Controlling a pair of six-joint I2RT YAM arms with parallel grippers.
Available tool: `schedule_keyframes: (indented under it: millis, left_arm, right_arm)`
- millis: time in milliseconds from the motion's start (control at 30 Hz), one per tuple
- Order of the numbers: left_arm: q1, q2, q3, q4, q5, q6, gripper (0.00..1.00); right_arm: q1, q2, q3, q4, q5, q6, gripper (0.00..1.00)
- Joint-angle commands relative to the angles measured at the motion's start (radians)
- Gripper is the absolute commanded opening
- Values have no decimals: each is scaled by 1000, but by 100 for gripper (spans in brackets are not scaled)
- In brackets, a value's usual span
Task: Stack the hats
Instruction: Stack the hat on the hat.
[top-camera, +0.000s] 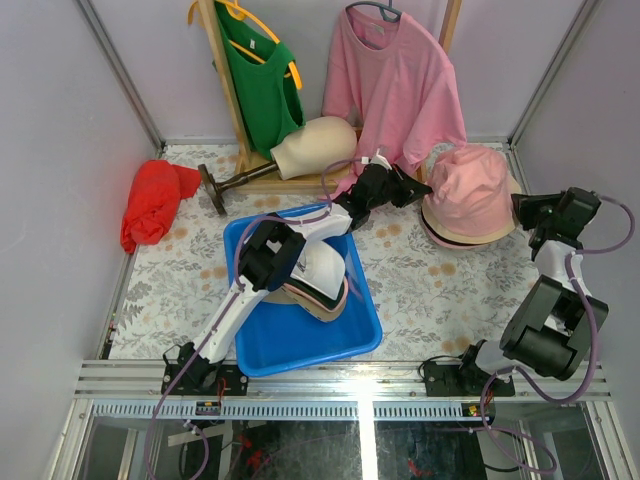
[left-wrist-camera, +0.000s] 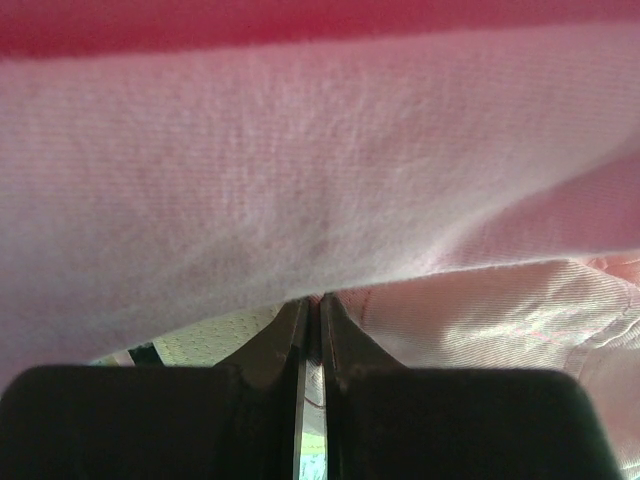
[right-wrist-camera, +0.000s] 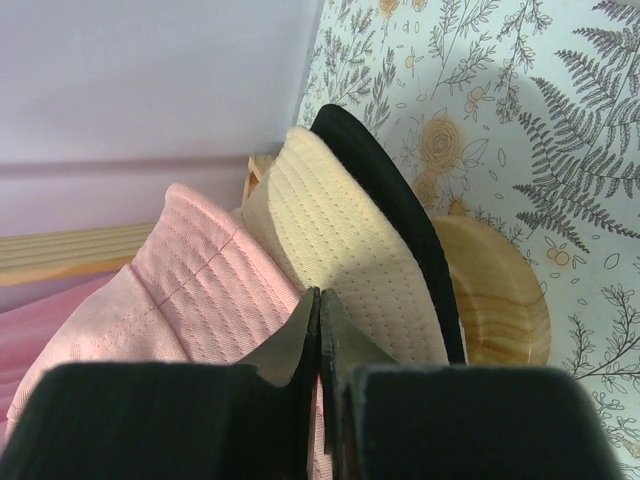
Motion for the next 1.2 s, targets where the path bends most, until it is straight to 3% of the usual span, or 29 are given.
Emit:
schedule_keyframes:
  millis: [0, 267, 467, 633, 700, 933, 1167]
  left_arm:
    - [-9, 10, 5, -99, -2, 61, 0]
    - [-8, 1, 6, -107, -3, 79, 0]
    - [-9, 9, 42, -122, 1, 105, 0]
    - [-9, 19, 89, -164, 3, 148, 0]
    - [-9, 20, 98, -178, 2, 161, 0]
    - [-9, 25, 106, -189, 16, 185, 0]
    - [-9, 29, 121, -198, 27, 210, 0]
  right_arm:
    - [-6, -37, 8, -22, 34, -12, 0]
    - [-6, -25, 18, -138, 159, -82, 0]
    - [-8, -41, 11, -93, 153, -86, 0]
    - [-8, -58, 62, -87, 144, -110, 31]
    - [-8, -61, 79, -87, 142, -113, 38]
    - [-8, -60, 76, -25, 102, -100, 51]
    - [-7, -45, 71, 56, 46, -105, 55]
